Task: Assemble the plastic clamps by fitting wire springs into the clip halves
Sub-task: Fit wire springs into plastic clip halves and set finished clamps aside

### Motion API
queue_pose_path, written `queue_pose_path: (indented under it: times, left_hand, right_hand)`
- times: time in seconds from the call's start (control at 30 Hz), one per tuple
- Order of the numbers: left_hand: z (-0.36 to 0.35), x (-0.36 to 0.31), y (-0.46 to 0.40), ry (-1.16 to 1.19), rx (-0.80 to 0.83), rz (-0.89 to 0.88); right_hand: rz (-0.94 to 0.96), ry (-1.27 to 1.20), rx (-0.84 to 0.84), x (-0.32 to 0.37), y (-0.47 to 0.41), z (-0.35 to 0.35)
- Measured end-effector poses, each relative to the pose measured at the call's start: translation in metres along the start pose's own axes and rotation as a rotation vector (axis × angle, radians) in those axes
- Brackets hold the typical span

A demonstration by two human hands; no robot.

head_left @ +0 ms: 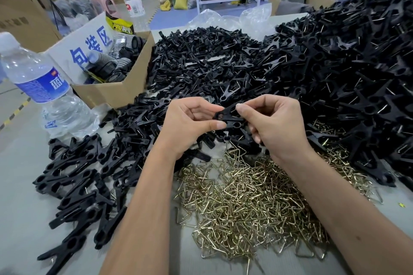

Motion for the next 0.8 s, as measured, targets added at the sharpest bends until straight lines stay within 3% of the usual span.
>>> queue_pose_path:
  times: [0.13,0.3,0.43,0.53,0.8]
  left_hand:
    - [-0.002,-0.002,0.000,0.106,0.020,0.009]
    - [-0.007,-0.001,0.000,0.188,0.054,0.023]
    - [-0.008,-0.004,0.001,0.202,0.089,0.008]
    - [-0.006,-0.006,0.001,0.126,-0.013,-0.011]
    - [-0.004,-0.011,0.003,-0.013,0.012,-0.026]
  right_hand:
    - [-0.206,-0.314,0.232,0.000,0.001,-0.004]
    - [-0.341,-0.444,0.564,0.001,0.005,-0.007]
    - [-0.398,-0.640,0.661,-0.002,0.005,-0.006]
    - [-0.427,-0.789,0.732,-0.003,0.006,-0.009]
    - [-0.443,-0.762,0.665,-0.004,0.005,-0.008]
Point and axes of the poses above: each hand's wrist, its own y-axis away from the middle knuckle, its own z-axis out of the back of the hand, x = y × z, the point moved 3 cm from there along -y, towards the middle knuckle, and after that the axes turned 10 degrees about y, right-handed, at the moved point
